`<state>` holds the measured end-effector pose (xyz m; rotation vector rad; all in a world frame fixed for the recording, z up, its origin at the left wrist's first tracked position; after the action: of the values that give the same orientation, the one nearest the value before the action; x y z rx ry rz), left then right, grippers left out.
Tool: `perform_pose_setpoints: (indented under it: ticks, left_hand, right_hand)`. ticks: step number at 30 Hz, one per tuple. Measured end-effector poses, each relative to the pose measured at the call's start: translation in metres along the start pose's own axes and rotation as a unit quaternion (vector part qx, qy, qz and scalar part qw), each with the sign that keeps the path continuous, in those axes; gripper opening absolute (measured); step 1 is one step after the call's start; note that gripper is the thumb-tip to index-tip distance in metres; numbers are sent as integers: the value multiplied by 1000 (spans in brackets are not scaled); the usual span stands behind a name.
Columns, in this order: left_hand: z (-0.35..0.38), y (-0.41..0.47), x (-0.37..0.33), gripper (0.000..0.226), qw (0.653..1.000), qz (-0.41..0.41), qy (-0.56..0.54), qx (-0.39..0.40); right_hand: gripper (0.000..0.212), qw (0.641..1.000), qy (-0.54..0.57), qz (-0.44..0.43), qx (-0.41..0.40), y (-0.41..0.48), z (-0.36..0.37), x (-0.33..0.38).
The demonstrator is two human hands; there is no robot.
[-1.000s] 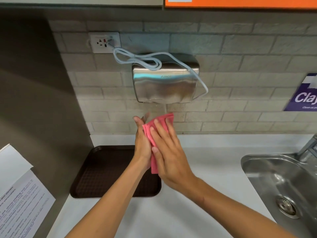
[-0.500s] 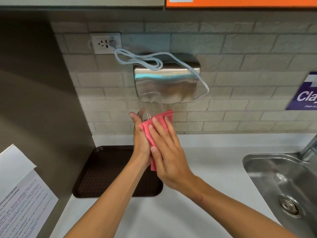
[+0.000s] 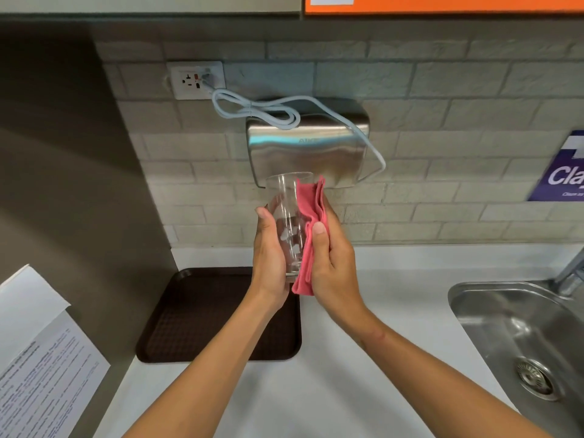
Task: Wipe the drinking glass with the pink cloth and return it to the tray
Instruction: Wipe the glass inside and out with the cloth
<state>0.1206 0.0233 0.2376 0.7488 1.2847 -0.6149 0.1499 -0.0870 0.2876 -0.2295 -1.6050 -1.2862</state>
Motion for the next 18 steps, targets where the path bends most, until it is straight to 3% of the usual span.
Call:
perform_pose_setpoints:
  ticks: [3,8,12,16,18]
  left_hand:
    - [-2,0,9,85,999,-28,-21,-10]
    - [-1,2,20,66,993,-78,-82,-16]
    - [11,-1,19,74,996,-62,-41,50]
    - [17,-1,9,82,995,-26,-33,96]
    - [17,-3,3,80,996,-10,-12,89]
  right_hand:
    - [50,998,-55,-36,-1,-24,1,-2]
    - [46,973,-169,-129,87,-32,22,1]
    - [48,988,-113,-91,45,13,9,16]
    - [44,1000,-19,9,-14,28,-10,4]
    - [40,998,-55,15,-40,19,-17,3]
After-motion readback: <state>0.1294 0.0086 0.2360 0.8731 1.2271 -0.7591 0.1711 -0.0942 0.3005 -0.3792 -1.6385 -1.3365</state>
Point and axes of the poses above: each hand's wrist, its own y-axis towards the middle knuckle, its own z-axis out of the palm, x = y × z, the point moved 10 cm from there along y, towards the middle knuckle, and after that the axes turned 14 degrees about y, right-handed, at the moved point
